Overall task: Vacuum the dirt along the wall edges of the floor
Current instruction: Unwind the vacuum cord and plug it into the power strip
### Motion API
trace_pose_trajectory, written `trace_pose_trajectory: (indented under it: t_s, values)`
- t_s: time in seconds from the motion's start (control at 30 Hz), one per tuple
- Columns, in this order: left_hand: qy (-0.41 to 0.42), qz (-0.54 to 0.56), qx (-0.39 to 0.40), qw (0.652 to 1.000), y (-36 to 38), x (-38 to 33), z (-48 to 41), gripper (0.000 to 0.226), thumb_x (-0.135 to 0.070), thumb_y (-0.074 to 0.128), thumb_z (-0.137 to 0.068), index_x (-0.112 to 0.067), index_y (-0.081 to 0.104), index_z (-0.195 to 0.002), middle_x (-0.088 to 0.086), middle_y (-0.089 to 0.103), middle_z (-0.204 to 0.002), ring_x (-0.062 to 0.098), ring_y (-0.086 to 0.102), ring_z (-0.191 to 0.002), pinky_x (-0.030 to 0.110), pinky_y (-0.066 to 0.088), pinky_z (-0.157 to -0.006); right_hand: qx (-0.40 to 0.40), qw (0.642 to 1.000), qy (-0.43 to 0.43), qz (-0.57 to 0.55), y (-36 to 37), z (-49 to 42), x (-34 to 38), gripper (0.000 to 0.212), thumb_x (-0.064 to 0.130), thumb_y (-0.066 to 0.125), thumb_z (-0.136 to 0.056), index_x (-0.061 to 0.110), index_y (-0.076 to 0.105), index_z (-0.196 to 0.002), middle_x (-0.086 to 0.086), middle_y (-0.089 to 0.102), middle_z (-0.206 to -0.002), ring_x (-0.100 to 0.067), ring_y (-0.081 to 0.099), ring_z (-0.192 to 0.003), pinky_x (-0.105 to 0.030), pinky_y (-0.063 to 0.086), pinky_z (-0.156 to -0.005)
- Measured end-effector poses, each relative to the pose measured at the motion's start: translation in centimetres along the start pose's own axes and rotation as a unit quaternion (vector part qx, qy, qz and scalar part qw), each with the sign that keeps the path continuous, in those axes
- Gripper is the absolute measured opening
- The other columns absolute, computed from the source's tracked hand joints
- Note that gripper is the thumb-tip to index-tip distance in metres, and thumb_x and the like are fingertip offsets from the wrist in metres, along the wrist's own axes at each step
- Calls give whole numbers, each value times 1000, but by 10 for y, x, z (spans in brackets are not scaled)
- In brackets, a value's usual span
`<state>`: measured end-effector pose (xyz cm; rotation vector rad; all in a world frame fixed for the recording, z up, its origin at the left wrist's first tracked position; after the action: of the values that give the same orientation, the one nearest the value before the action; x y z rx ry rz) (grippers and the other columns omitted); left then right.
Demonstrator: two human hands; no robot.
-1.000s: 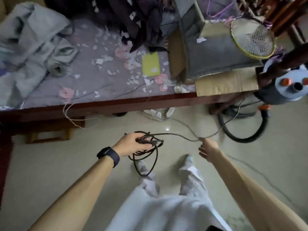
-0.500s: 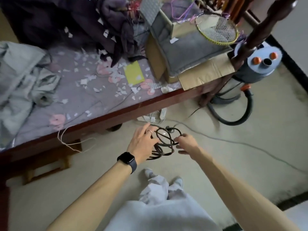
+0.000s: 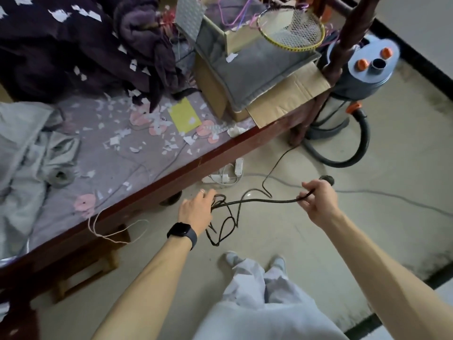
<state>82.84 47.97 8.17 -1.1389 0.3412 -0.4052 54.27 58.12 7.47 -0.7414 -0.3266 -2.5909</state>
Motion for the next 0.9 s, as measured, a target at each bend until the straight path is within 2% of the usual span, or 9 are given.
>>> trace_pose_trajectory:
  t_s: [0.1, 0.23, 0.37, 0.5, 0.6, 0.7, 0.8, 0.87, 0.9]
  values:
    - [-36, -21, -7, 999, -9, 13, -21, 29, -5, 41, -93, -19, 45, -118, 6, 51, -118, 33, 59, -93, 38, 40, -77, 6, 999, 12, 37, -3, -6, -6, 15, -5, 50, -92, 9, 53, -98, -10, 62, -89, -13, 65, -53, -23, 53, -50]
    - [-51, -62, 4, 997, -9, 39, -43, 17, -15, 40, -98, -23, 49, -109, 4, 52, -116, 30, 57, -101, 40, 44, -75, 49, 997, 43, 49, 8, -15, -21, 11, -7, 54, -94, 4, 54, -92, -13, 69, -66, -21, 61, -67, -19, 49, -54]
    - [-59, -75, -14, 995, -12, 52, -58, 18, -7, 42, -93, -18, 50, -103, 7, 51, -109, 33, 60, -89, 38, 45, -62, 72, 994, 75, 33, 22, -35, -34, 18, -7, 56, -96, 7, 53, -86, -19, 61, -90, -14, 71, -62, -19, 52, -57]
    - [-21, -92, -41, 995, -15, 54, -74, 14, -7, 47, -93, -16, 54, -101, 7, 54, -106, 29, 54, -96, 37, 41, -64, 42, 995, 85, 37, 32, -54, -40, 21, -10, 53, -96, 3, 54, -113, -18, 62, -105, -9, 65, -47, -15, 49, -46]
    - [-13, -51, 33, 998, -3, 48, -78, 23, -8, 49, -90, -23, 55, -106, -1, 53, -116, 25, 50, -106, 37, 48, -76, 32, 993, 96, 64, 32, -67, -40, 29, -9, 46, -97, -5, 56, -123, -16, 64, -95, -7, 56, -39, -15, 43, -43]
    - [-49, -3, 136, 990, 22, 42, -86, 48, -15, 59, -86, -34, 46, -128, -5, 40, -139, 23, 44, -126, 37, 49, -91, 18, 992, 99, 73, 29, -94, -37, 20, -6, 46, -100, 9, 54, -110, -4, 63, -92, -9, 67, -58, -22, 49, -54]
    - [-69, 30, 210, 975, 55, 27, -95, 79, -29, 67, -84, -46, 20, -145, -3, 22, -157, 29, 35, -138, 41, 43, -102, -27, 993, 74, 89, 20, -135, -42, 23, 0, 39, -106, 16, 41, -89, -5, 52, -78, -15, 61, -53, -19, 44, -41]
    - [-104, 65, 225, 967, 81, 12, -109, 71, -37, 61, -88, -45, 21, -146, -3, 25, -156, 28, 36, -137, 41, 40, -101, -50, 991, 61, 109, 9, -171, -50, 27, 6, 35, -109, 16, 38, -84, -7, 49, -77, -17, 60, -55, -18, 42, -38]
    - [-115, 74, 223, 965, 97, 5, -121, 57, -41, 55, -92, -41, 31, -144, -2, 32, -152, 27, 39, -134, 40, 40, -100, -58, 990, 55, 119, 3, -192, -56, 27, 7, 35, -109, 15, 39, -84, -8, 49, -78, -16, 60, -54, -19, 43, -39]
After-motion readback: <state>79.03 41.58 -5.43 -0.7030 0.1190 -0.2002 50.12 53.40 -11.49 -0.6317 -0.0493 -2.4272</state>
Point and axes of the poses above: each hand's wrist, its own z-axis away from the middle knuckle, its own y-axis out of the palm, x = y × z, the point moved 2 cm from there along -z, towards the middle knuckle
